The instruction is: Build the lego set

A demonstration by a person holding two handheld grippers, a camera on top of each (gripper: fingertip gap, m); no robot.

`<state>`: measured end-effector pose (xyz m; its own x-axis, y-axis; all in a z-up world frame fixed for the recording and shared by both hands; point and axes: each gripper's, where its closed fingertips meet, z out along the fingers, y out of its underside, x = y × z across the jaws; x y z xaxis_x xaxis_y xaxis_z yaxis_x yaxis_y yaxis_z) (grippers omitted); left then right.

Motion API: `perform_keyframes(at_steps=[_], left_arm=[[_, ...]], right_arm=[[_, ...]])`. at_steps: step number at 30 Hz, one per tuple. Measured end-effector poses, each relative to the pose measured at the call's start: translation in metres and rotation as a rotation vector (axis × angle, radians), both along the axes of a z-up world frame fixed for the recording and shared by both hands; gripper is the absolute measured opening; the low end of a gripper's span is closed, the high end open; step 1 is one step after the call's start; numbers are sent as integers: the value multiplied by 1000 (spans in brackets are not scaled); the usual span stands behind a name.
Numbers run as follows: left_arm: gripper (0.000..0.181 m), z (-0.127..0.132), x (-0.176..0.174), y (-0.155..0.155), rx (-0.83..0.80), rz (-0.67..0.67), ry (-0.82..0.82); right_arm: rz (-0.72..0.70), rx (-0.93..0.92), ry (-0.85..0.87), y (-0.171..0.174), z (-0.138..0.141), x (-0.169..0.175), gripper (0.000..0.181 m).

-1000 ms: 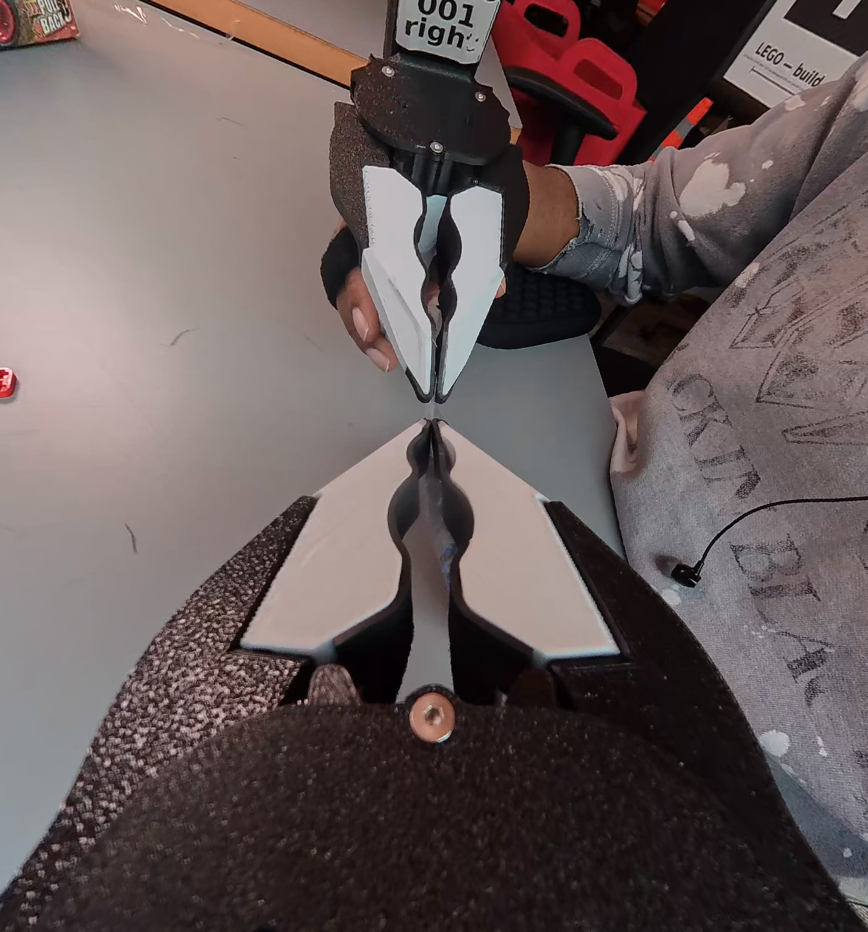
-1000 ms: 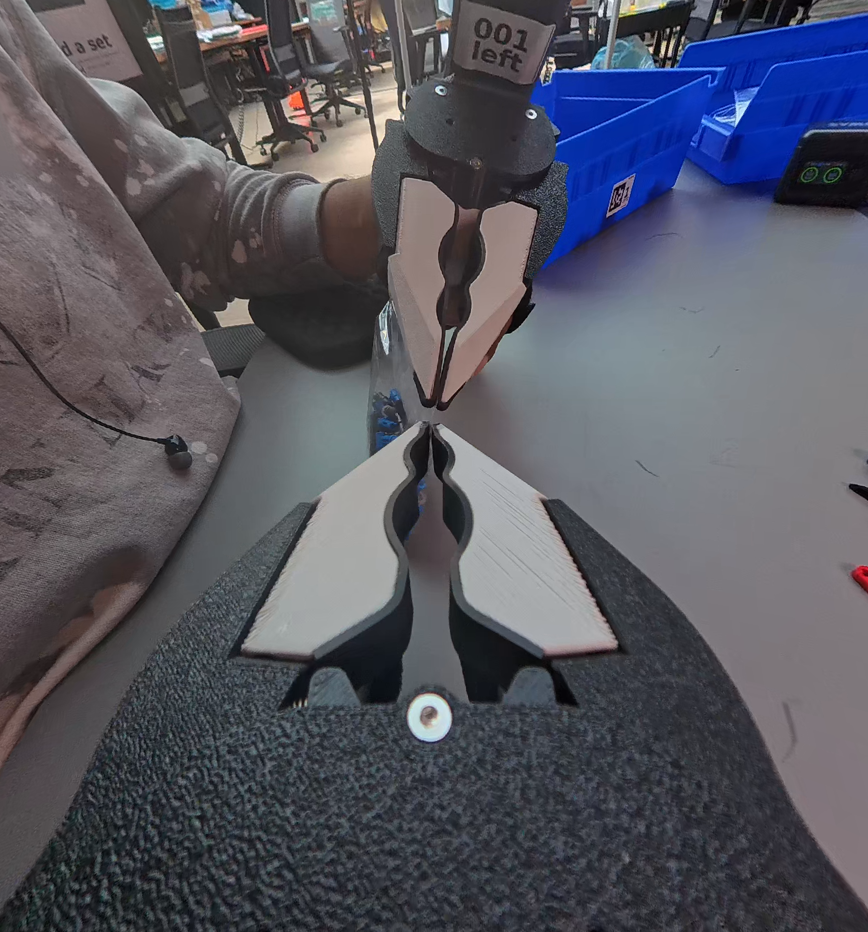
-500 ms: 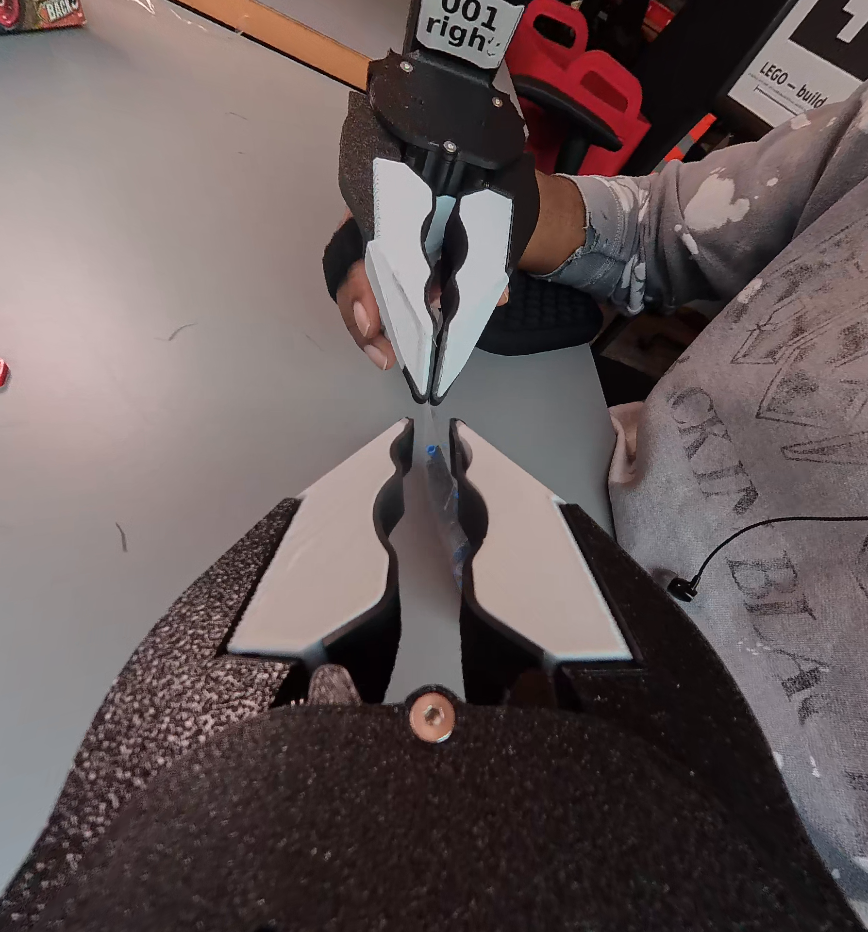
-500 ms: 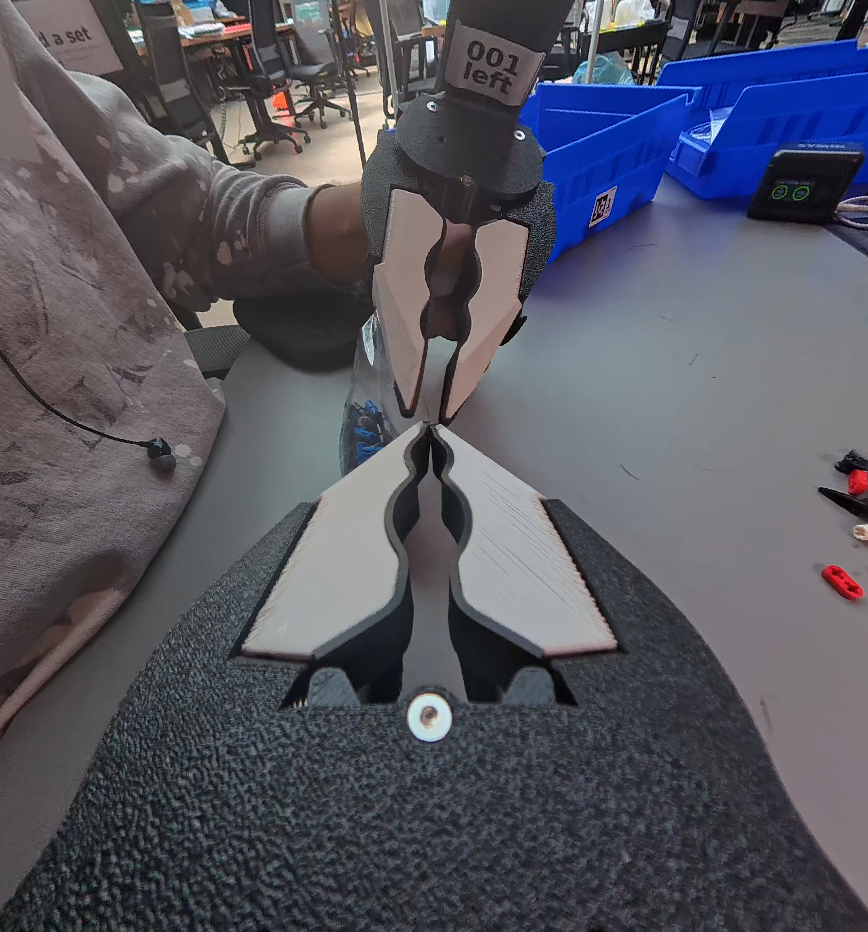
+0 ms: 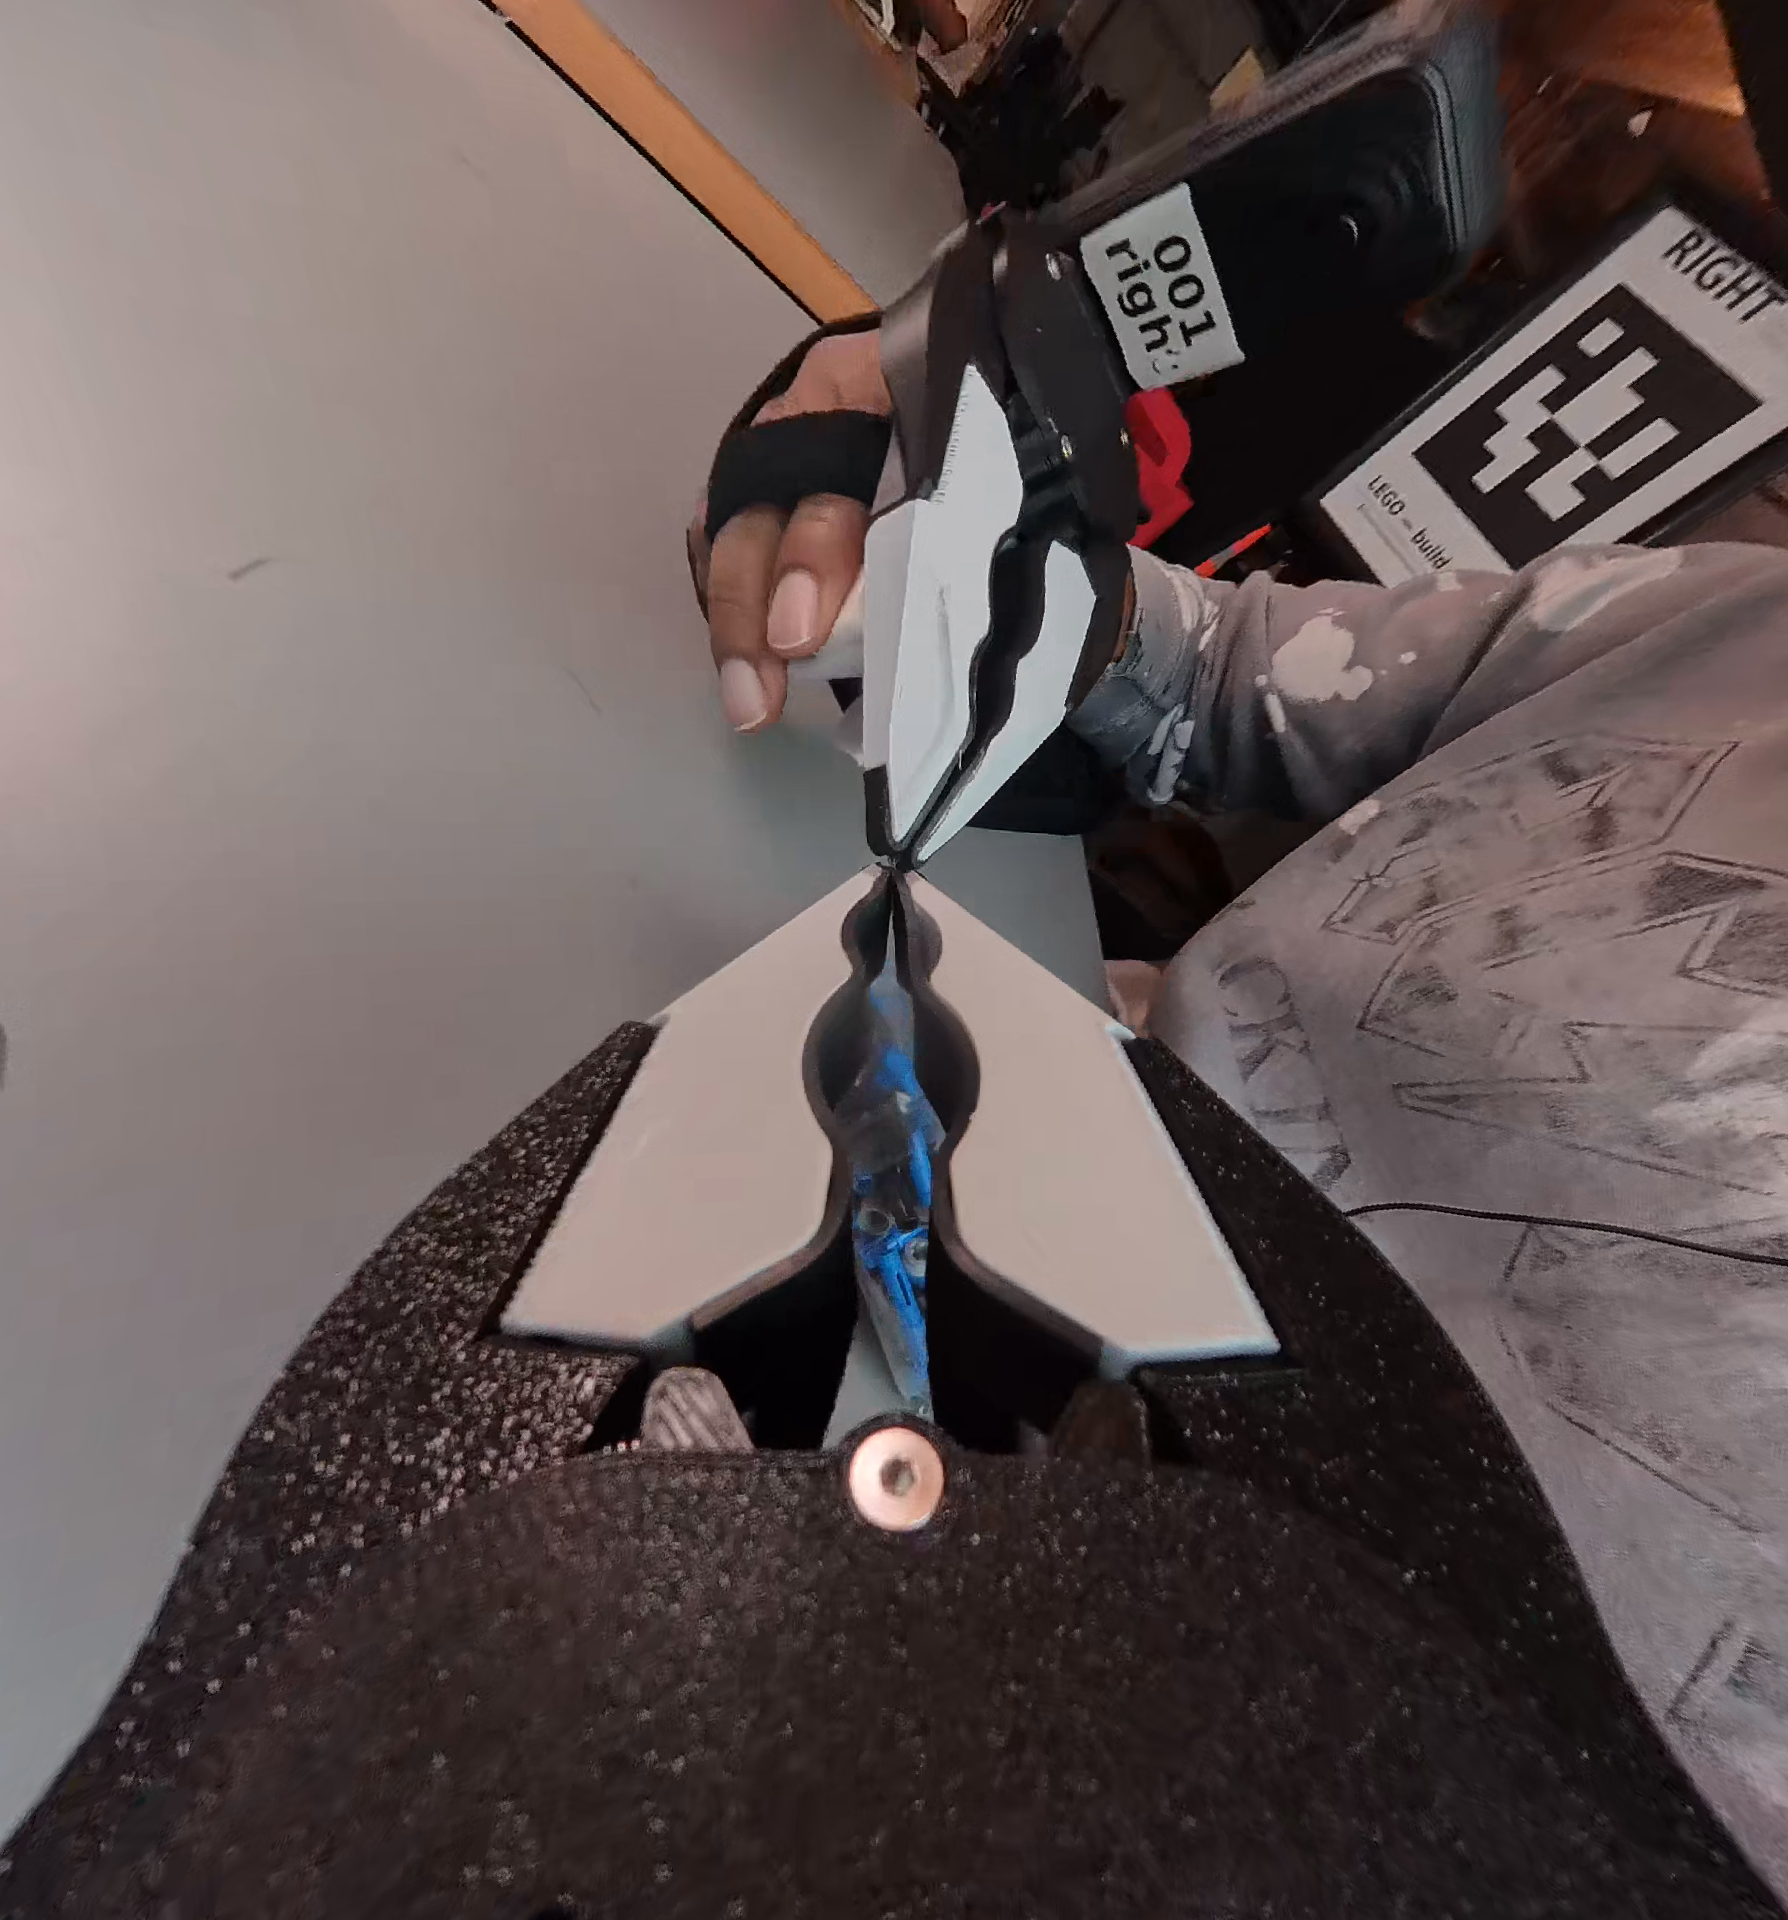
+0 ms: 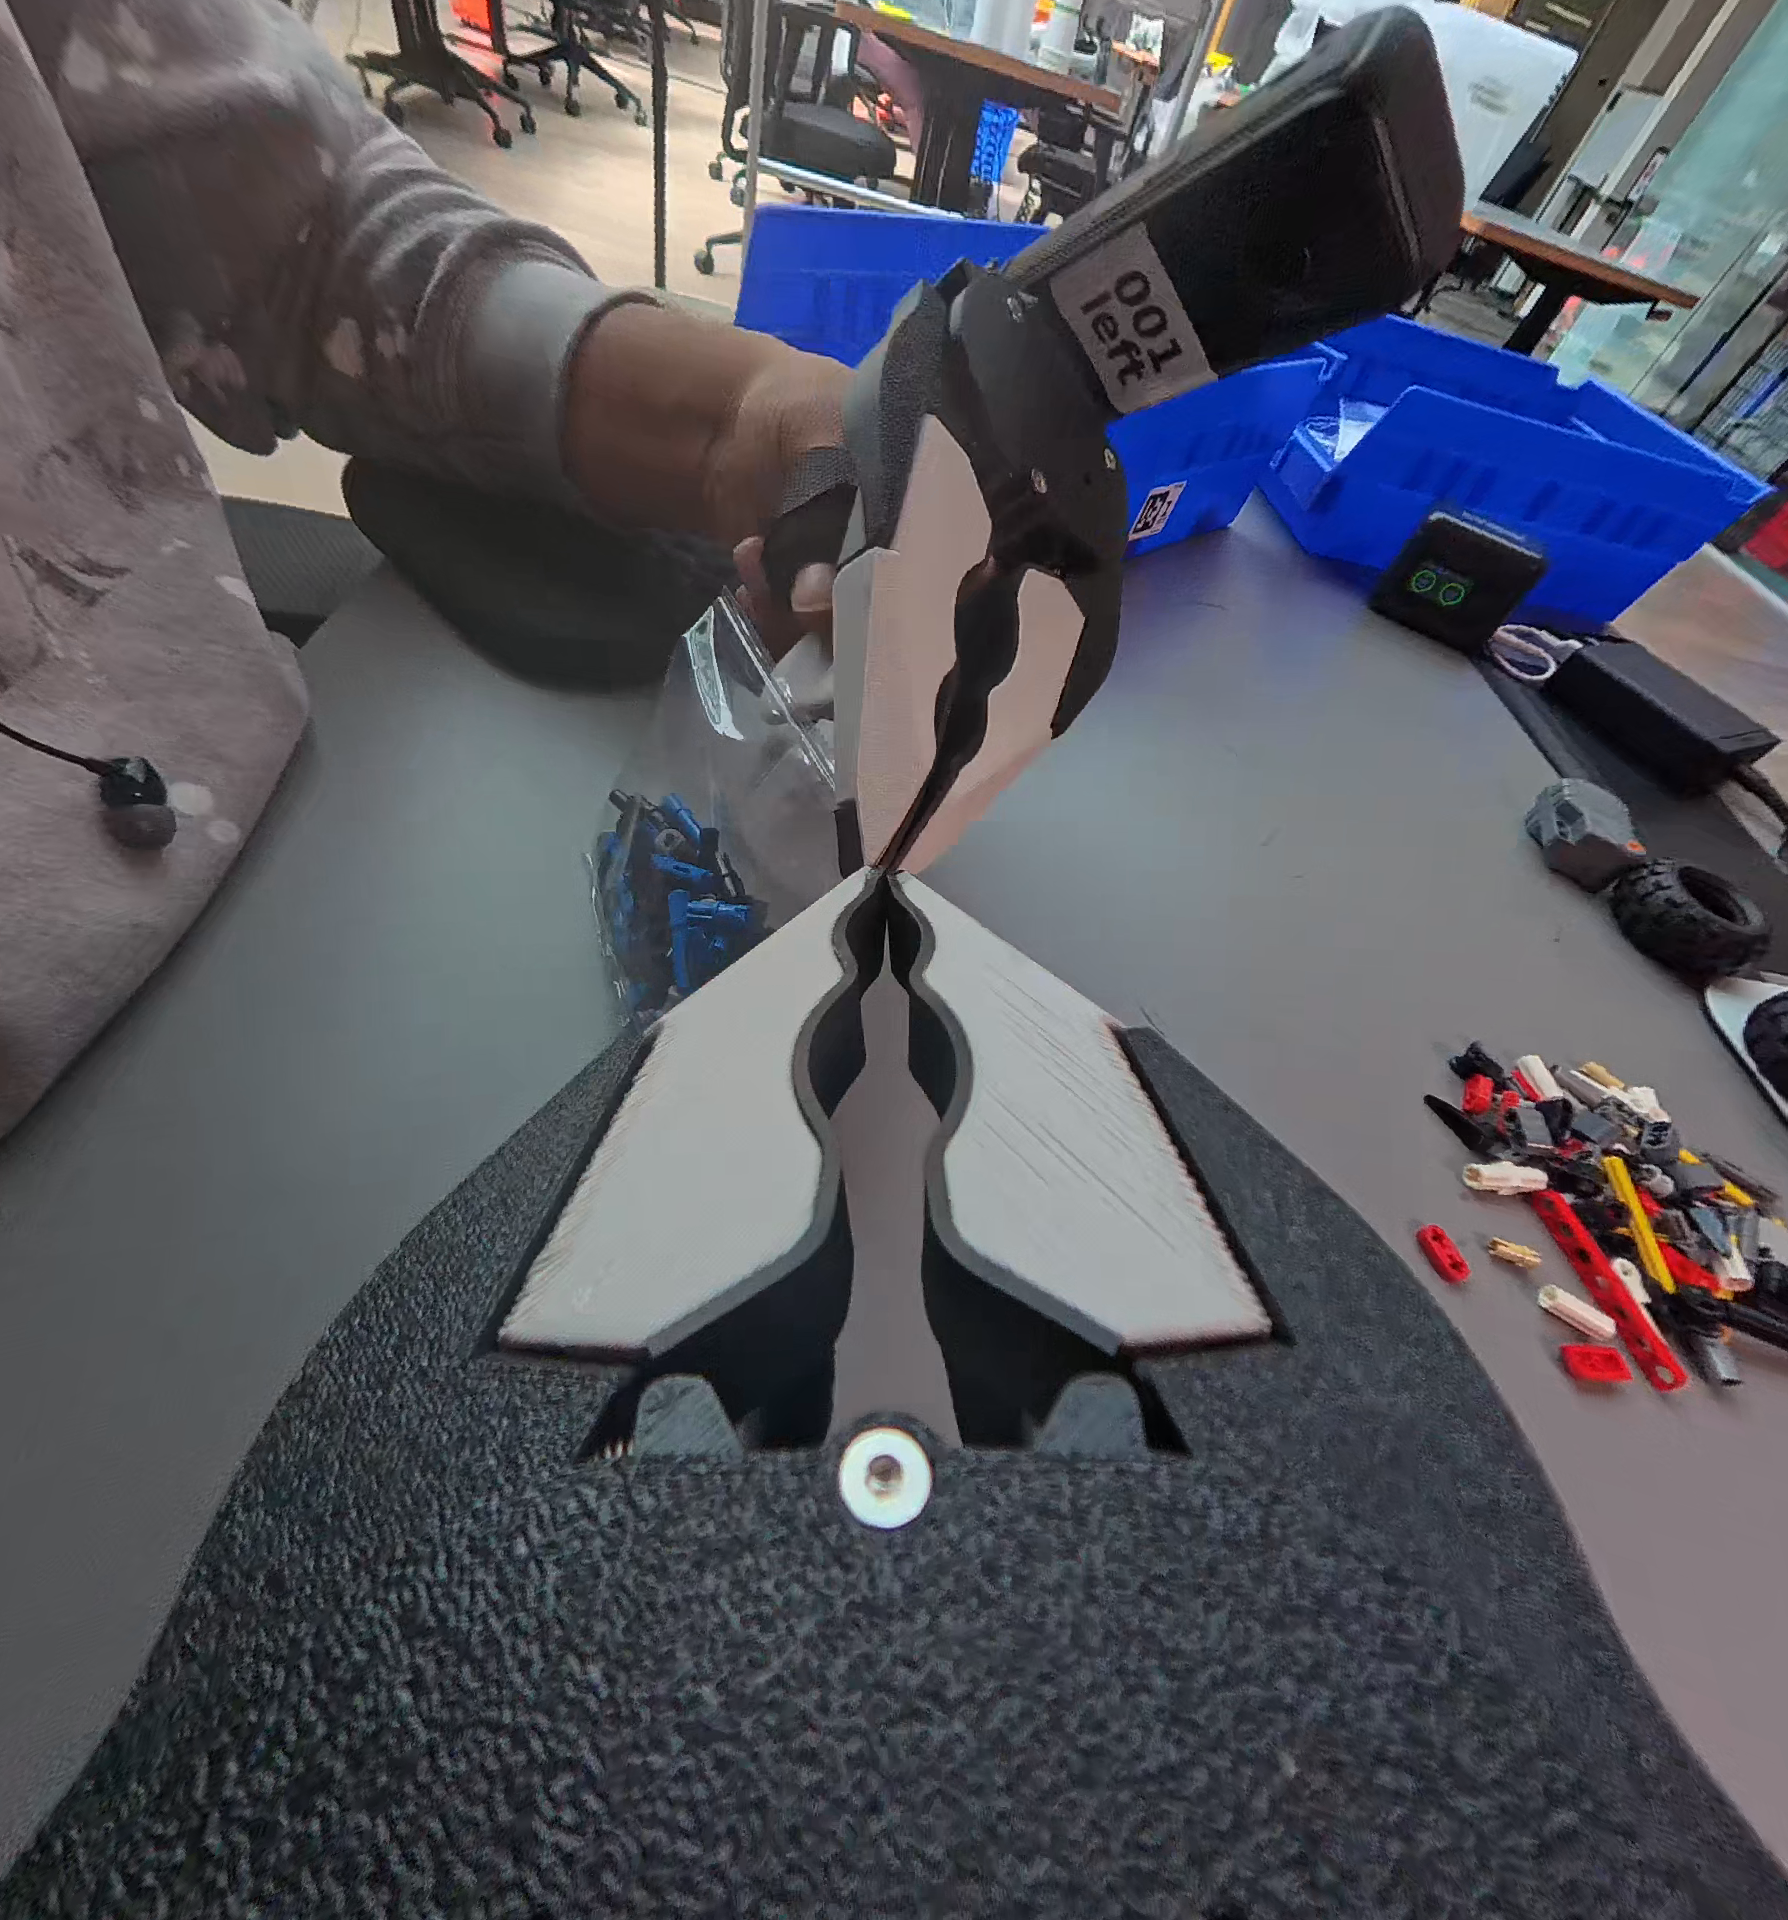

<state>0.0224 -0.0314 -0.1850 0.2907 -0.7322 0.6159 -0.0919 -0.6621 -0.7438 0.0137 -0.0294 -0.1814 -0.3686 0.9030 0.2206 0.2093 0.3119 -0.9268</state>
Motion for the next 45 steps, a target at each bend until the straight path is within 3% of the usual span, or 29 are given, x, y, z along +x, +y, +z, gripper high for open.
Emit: perform_keyframes(at_steps=[4,10,20,23,28,33,38,41,45], left_arm=[[0,-6,-3,0,-128,-27,-54],[0,-16,-4,0,-169,-49,-30],[0,-24,0,-1,-146,-63,19],[0,-22,0,-3,-134,-80,15],[0,-17,2,-4,112,-68,132],[5,-11,3,-4,213,-45,185],[0,-13,5,-5,237,-46,218],[0,-13,7,-9,140,-70,153],[0,-25,6,-9,-81,-85,69]], right_arm=[[-14,237,35,-1,-5,-2,0],[-5,582,48,-2,-15,-3,0],[8,802,31,-6,-25,3,0],[11,740,37,-8,-23,4,0],[10,260,5,-8,-17,5,0],[31,59,-27,-9,-15,7,0],[36,5,-50,-9,-16,8,0],[59,29,-41,-12,-16,9,0],[75,296,-3,-16,-26,9,0]])
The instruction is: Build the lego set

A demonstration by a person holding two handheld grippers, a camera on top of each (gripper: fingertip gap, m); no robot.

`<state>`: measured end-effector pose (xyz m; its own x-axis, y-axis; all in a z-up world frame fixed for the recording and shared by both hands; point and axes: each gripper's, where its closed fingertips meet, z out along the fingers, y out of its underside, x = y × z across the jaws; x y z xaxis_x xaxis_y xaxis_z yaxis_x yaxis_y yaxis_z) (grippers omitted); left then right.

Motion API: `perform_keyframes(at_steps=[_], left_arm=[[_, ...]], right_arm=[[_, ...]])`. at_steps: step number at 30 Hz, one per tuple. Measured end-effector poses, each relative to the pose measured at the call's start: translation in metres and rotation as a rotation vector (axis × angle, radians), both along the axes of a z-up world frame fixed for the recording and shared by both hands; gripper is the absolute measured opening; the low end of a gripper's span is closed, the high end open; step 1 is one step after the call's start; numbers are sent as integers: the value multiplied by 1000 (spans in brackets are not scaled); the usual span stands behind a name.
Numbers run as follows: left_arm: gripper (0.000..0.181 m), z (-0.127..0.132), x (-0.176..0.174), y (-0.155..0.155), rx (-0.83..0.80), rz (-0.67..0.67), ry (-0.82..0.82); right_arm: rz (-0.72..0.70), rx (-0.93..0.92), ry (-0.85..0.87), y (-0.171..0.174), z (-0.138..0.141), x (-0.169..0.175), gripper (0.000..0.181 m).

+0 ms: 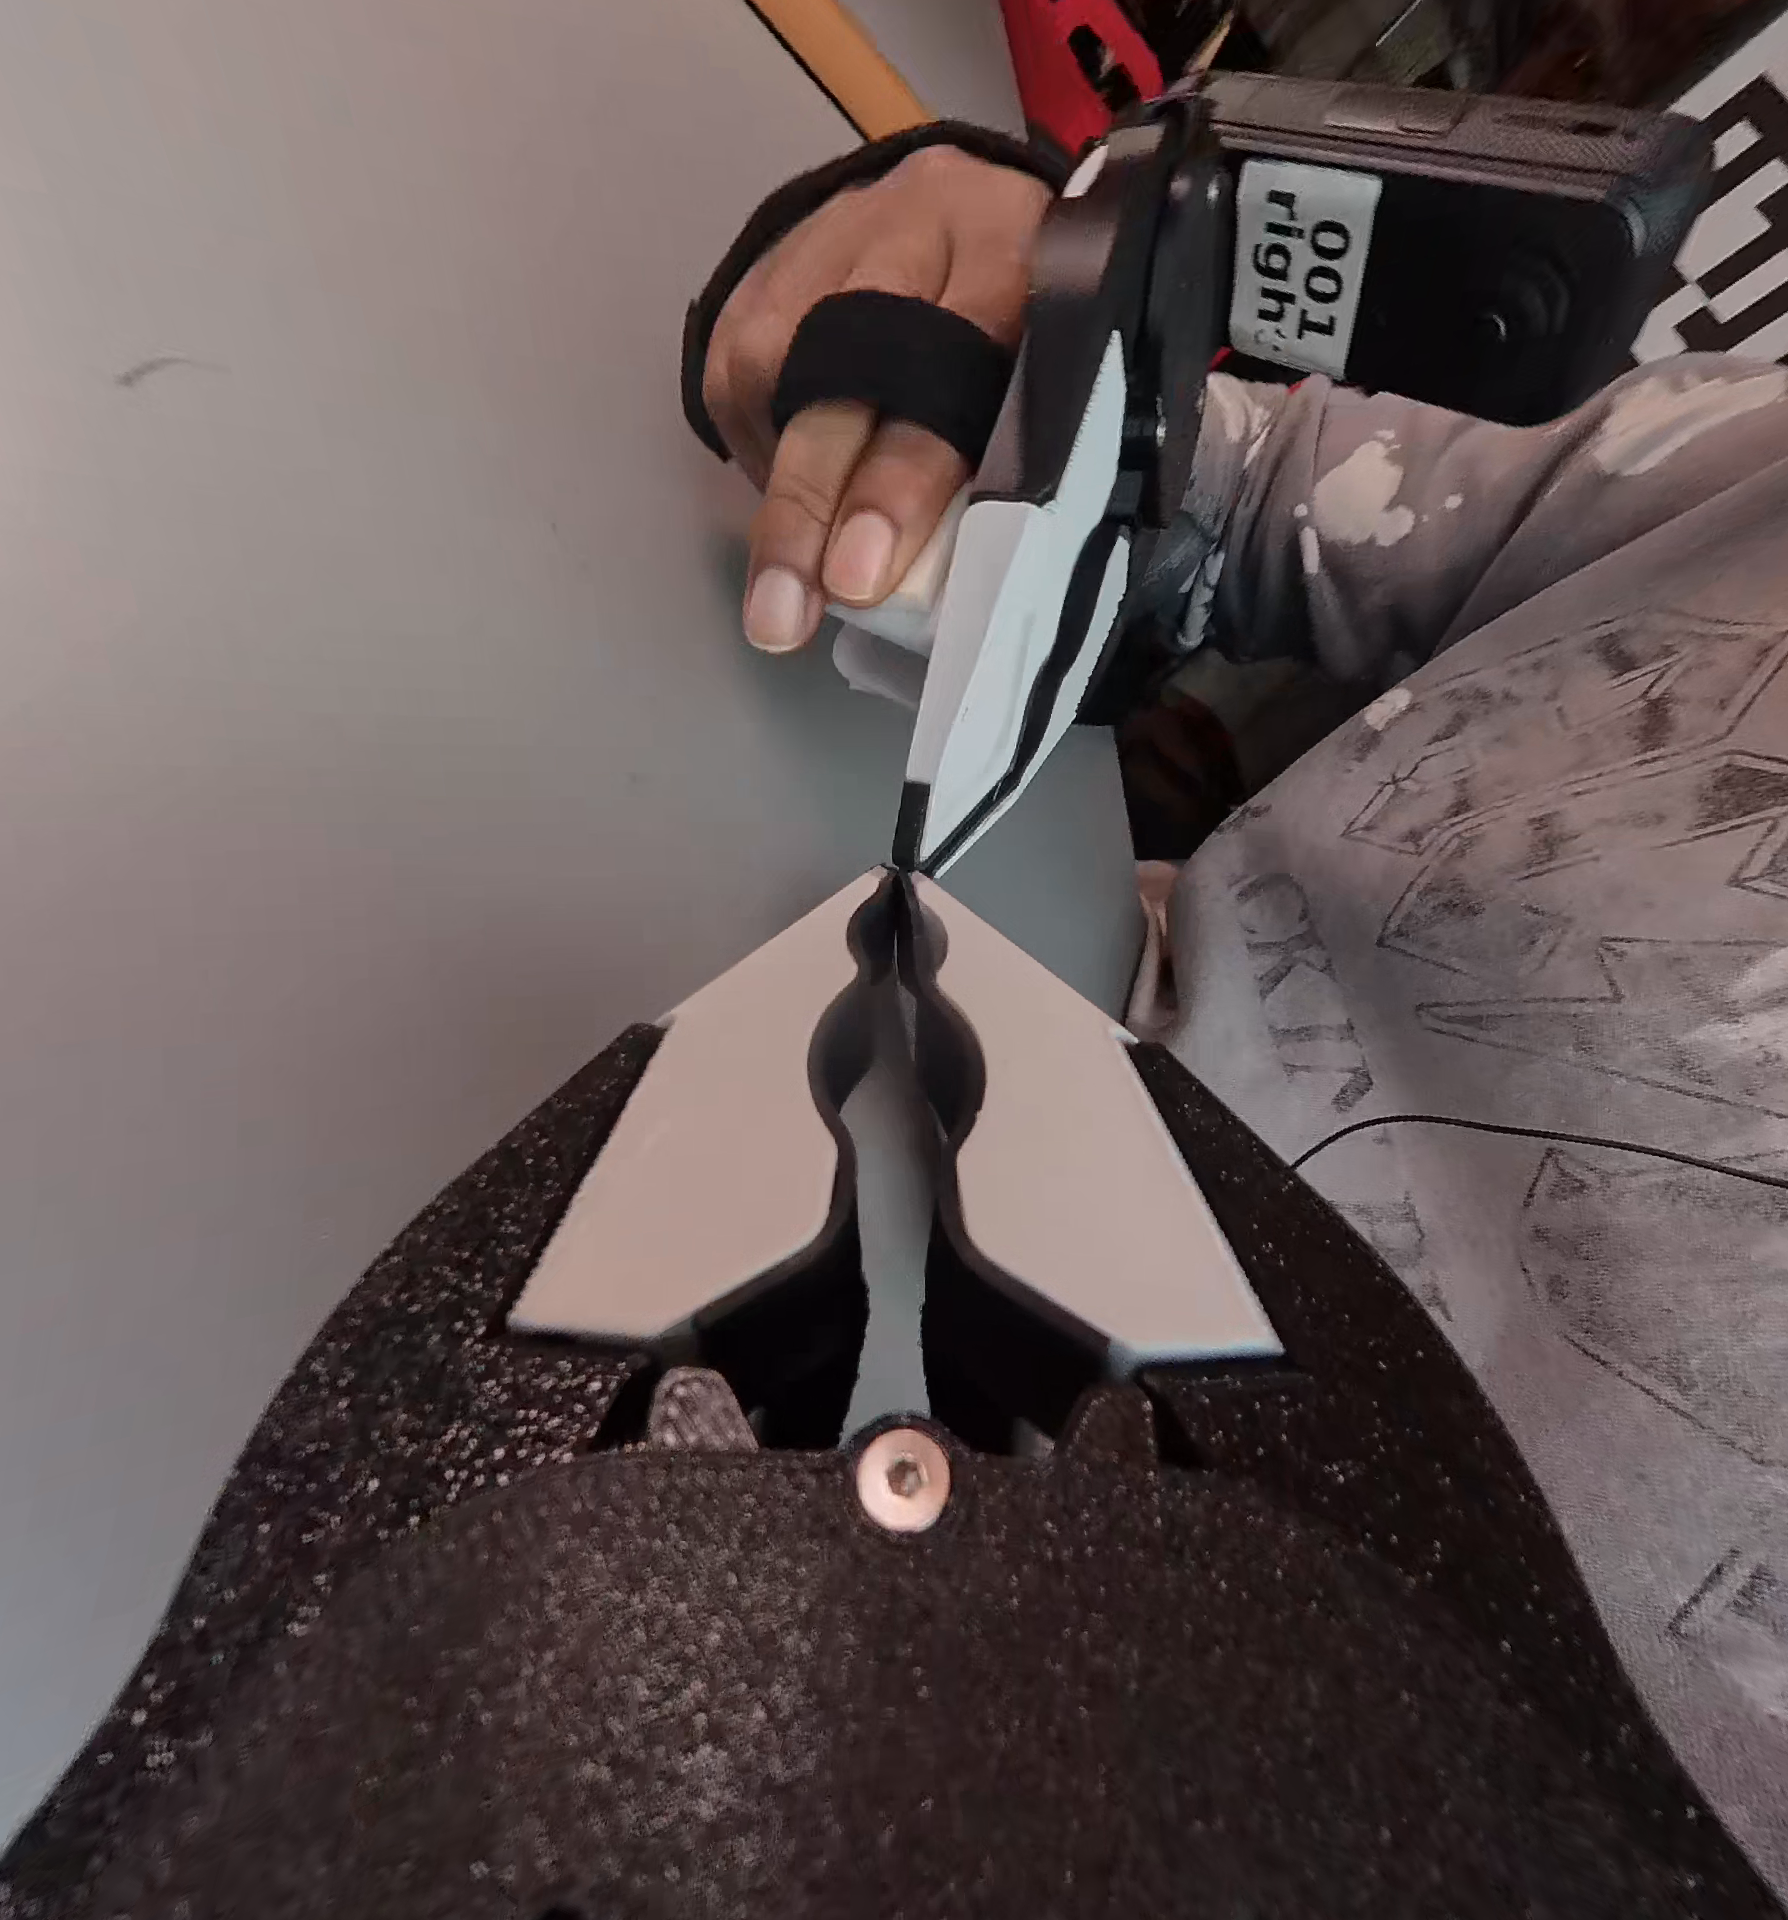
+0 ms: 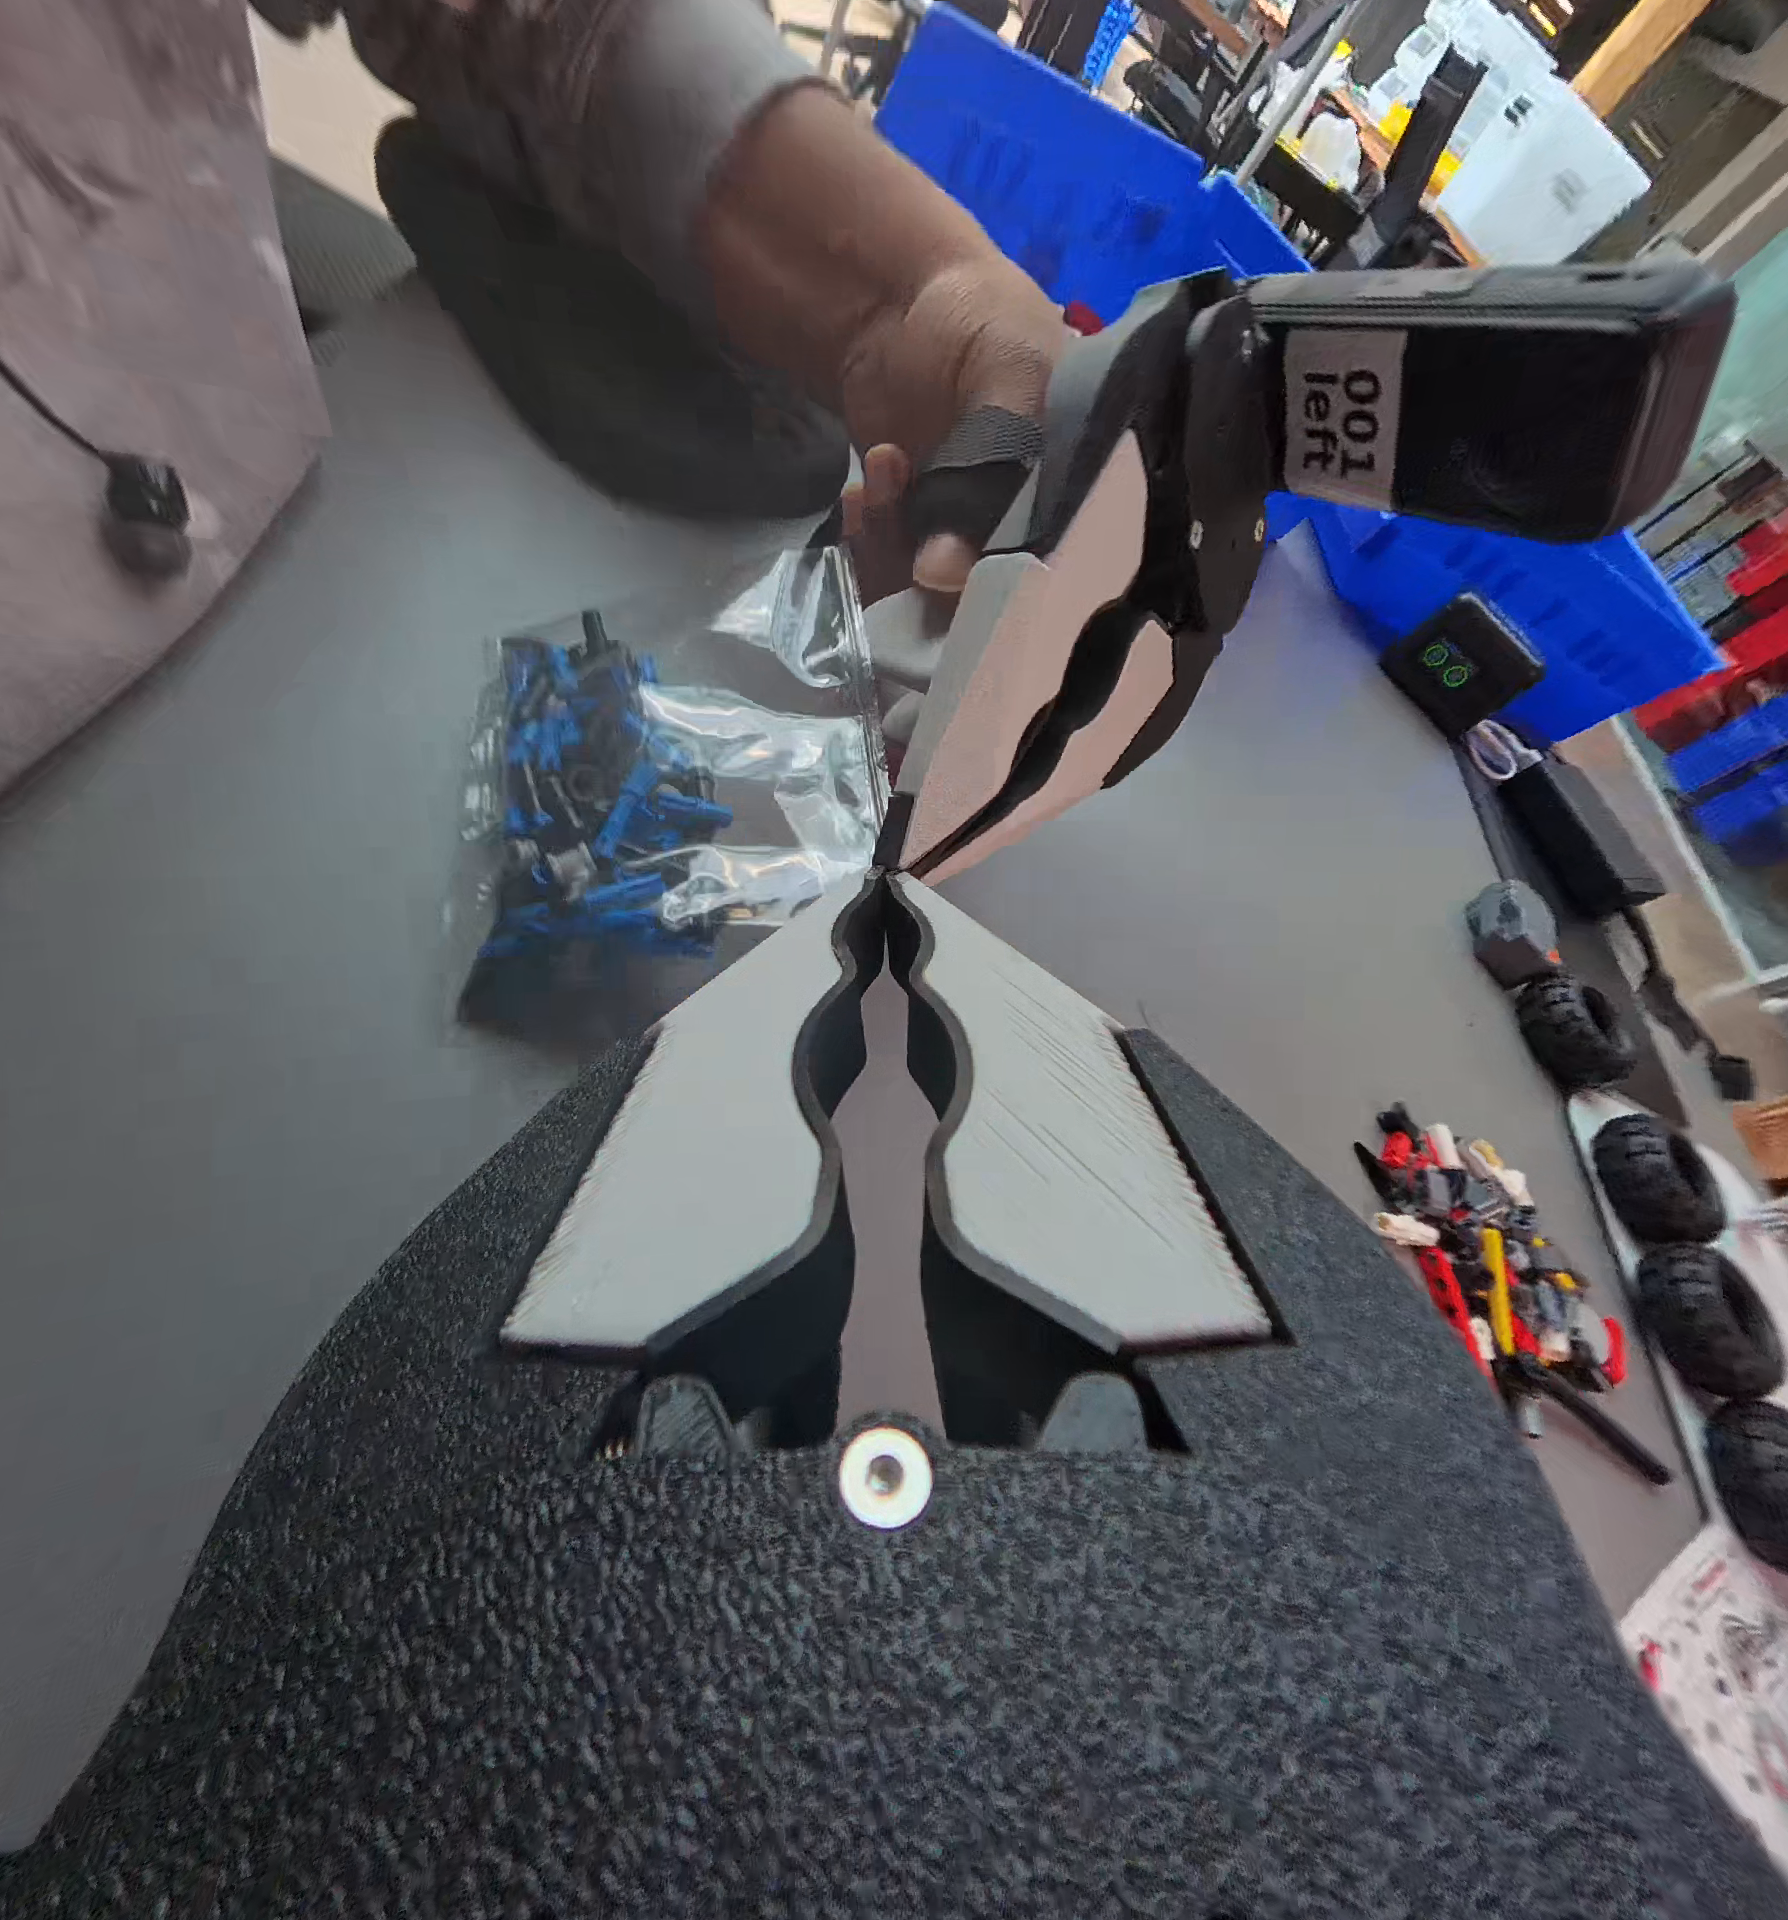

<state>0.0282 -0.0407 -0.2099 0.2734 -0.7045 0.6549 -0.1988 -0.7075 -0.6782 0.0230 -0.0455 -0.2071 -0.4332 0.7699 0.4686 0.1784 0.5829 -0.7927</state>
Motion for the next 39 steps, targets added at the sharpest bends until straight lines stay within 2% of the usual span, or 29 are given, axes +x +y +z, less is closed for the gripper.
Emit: perform_keyframes(at_steps=[5,8,9,10,11,13,15,18,20,22,23,24,25,27,28,29,30,32,35,39], left_arm=[[0,-16,-2,5,-16,29,100],[0,-26,-3,6,-13,38,154],[0,-34,-10,14,24,81,223],[0,-40,-24,25,62,126,279],[0,-33,-30,25,42,134,244],[0,-16,-26,9,100,64,220],[0,3,-17,3,147,44,168],[0,17,-22,11,225,84,163],[24,20,-19,7,200,70,107],[33,19,-10,-5,155,0,75],[33,17,-6,-10,150,-24,83],[22,13,-2,-11,160,-34,109],[0,8,0,-11,178,-41,136],[0,14,1,-5,224,-8,124],[0,22,-3,0,239,22,92],[0,34,-9,5,267,56,41],[0,49,-15,9,309,90,-29],[0,77,-28,12,394,142,-171],[0,108,-41,11,485,183,-319],[0,127,-48,3,514,176,-454]], right_arm=[[-2,435,23,3,-16,-2,0],[10,531,9,1,-26,-2,0],[22,546,-5,-1,-29,-1,0],[98,475,37,-21,-25,2,0],[118,427,38,-33,-22,3,0],[75,464,46,-23,-23,3,0],[10,329,37,-4,-15,3,0],[-12,135,59,1,3,2,0],[-25,74,60,4,5,2,0],[-38,19,61,5,9,2,0],[-39,-6,66,5,12,1,0],[-41,-37,68,4,15,0,0],[-45,-67,67,3,18,-1,0],[-84,-160,94,8,29,-4,0],[-139,-241,146,19,41,-5,7],[-167,-336,183,29,53,-3,25],[-183,-430,167,39,57,0,42],[-175,-590,113,51,58,8,63],[-147,-722,53,54,51,13,71],[-146,-763,110,53,58,0,63]])
